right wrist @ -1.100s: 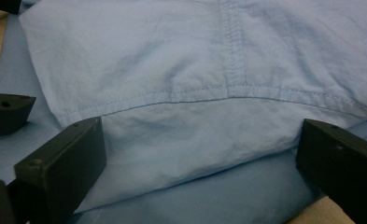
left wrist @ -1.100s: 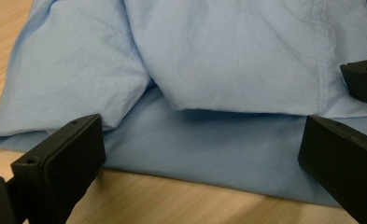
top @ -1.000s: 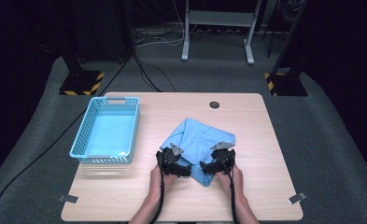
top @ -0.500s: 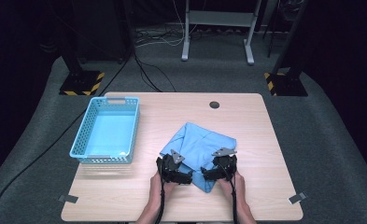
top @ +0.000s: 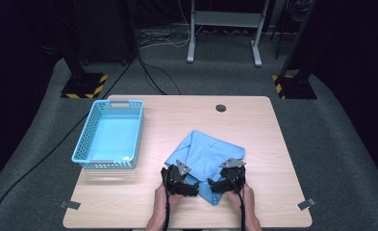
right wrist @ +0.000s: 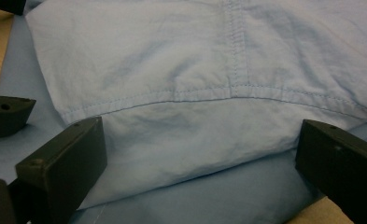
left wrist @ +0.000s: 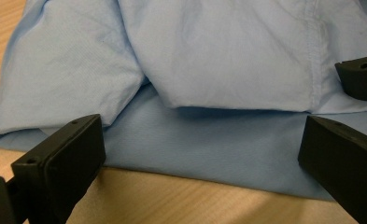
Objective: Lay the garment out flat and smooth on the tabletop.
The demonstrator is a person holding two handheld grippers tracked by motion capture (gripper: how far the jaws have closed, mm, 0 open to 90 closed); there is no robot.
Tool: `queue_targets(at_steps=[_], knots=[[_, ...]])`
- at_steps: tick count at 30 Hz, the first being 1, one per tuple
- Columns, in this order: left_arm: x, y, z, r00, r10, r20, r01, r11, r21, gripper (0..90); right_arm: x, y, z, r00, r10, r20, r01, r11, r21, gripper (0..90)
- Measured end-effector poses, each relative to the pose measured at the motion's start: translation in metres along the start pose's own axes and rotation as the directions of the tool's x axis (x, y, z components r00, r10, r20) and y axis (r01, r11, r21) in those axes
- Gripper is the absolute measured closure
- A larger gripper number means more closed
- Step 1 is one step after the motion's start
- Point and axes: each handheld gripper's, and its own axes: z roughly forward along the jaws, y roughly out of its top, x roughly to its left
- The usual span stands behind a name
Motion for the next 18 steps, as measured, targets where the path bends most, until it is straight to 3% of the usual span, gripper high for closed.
queue_targets(at_steps=[18], knots=[[-0.020,-0.020,-0.020,1.0000,0.005,0.007,-0.005,1.0000,0.000,0.5,0.018,-0.023,-0.022,0.9999,-0.002,-0.015,0.002,1.000,0.006,1.2]])
